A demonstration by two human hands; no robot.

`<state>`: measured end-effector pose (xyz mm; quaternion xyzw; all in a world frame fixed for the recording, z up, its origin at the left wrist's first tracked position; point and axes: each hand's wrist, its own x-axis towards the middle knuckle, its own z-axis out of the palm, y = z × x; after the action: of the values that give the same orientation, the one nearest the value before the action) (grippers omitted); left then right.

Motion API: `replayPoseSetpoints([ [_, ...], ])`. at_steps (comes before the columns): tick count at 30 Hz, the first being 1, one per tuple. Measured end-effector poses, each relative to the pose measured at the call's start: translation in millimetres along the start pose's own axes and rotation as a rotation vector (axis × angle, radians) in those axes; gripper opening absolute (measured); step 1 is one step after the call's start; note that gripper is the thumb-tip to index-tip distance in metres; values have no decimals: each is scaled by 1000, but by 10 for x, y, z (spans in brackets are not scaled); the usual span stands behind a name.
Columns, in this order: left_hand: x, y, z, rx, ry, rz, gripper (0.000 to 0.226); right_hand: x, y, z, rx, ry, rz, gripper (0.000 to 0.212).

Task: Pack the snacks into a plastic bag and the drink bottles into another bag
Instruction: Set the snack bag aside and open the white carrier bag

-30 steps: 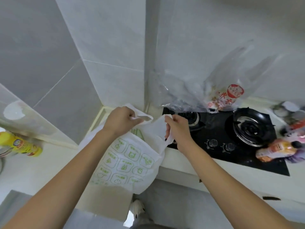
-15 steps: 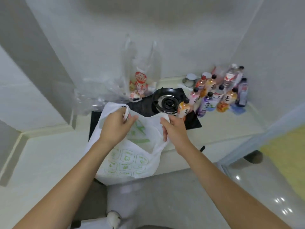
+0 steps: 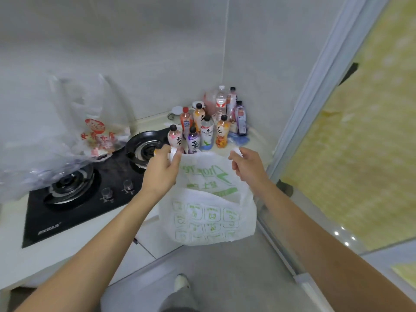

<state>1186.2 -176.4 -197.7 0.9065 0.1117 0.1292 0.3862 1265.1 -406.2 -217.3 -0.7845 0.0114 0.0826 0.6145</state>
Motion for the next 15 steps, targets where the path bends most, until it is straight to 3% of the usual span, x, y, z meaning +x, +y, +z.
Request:
replayPoseSetpoints([
  [11,1037,549,872,-54,30,136,27,1201,-164,-800,-106,41,-93,23],
  [15,1441,664,1046,-44,51,112,29,1725,-305,-919,-150,9,-135,23],
])
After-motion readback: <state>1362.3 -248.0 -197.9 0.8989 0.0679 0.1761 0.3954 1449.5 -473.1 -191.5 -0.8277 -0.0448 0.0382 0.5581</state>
